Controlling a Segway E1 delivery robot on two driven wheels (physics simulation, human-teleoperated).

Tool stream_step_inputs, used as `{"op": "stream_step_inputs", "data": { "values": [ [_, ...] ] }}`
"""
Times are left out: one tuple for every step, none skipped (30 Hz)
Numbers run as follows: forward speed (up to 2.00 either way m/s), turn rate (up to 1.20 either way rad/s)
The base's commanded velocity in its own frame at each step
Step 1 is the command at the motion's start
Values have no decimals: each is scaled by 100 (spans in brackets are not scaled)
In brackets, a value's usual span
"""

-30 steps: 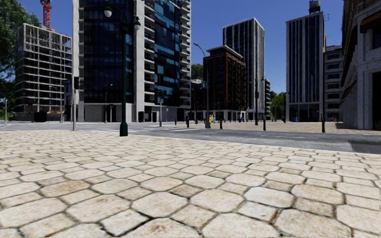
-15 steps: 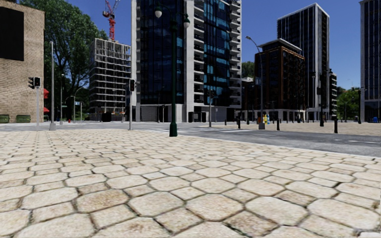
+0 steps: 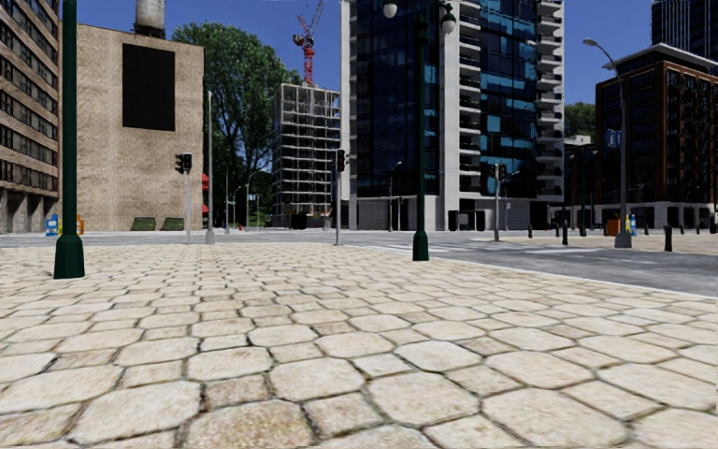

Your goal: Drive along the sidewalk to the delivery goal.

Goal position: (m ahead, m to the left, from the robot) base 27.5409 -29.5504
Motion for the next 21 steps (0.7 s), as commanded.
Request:
{"op": "stream_step_inputs", "data": {
  "values": [
    [135,30],
    [135,28],
    [135,28],
    [135,27],
    [135,27],
    [135,27],
    [135,27],
    [135,24],
    [135,21],
    [135,17],
    [135,17],
    [135,3],
    [135,0],
    [135,0],
    [135,0],
    [135,0],
    [135,0],
    [135,0],
    [135,0],
    [135,0],
    [135,0]
  ]
}}
